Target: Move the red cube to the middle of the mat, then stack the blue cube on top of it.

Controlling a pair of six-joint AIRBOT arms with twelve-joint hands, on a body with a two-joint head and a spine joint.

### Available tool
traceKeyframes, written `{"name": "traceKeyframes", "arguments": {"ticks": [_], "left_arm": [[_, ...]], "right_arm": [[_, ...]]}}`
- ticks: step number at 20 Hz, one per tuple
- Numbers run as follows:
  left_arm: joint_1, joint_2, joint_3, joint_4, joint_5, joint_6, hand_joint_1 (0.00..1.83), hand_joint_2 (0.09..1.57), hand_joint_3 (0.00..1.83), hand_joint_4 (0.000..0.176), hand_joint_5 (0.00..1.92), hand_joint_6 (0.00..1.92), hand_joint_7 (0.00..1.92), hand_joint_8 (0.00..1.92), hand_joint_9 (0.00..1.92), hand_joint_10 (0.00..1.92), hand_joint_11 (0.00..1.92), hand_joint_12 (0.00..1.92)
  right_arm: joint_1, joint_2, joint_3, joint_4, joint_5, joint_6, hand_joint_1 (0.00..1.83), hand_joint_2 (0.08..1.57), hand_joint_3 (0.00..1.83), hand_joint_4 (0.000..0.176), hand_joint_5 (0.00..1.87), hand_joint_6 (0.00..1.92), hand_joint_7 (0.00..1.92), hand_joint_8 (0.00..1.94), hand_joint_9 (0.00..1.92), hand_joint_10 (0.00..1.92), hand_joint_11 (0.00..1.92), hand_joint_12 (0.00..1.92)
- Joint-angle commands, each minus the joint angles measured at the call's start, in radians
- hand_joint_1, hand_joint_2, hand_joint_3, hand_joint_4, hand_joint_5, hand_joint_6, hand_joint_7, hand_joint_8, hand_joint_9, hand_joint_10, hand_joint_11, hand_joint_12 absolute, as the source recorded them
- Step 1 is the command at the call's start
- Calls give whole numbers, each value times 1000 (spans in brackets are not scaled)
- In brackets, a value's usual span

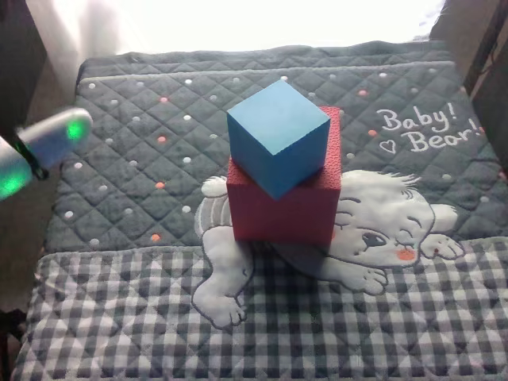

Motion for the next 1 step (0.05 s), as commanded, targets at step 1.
{"name": "traceKeyframes", "arguments": {"ticks": [1], "left_arm": [[-21,16,1,32,-127,-6,472,1188,27,171,0,0,0,0,0,0,0,0]], "right_arm": [[-10,15,-5,43,229,-22,610,1213,4,127,0,0,0,0,0,0,0,0]]}}
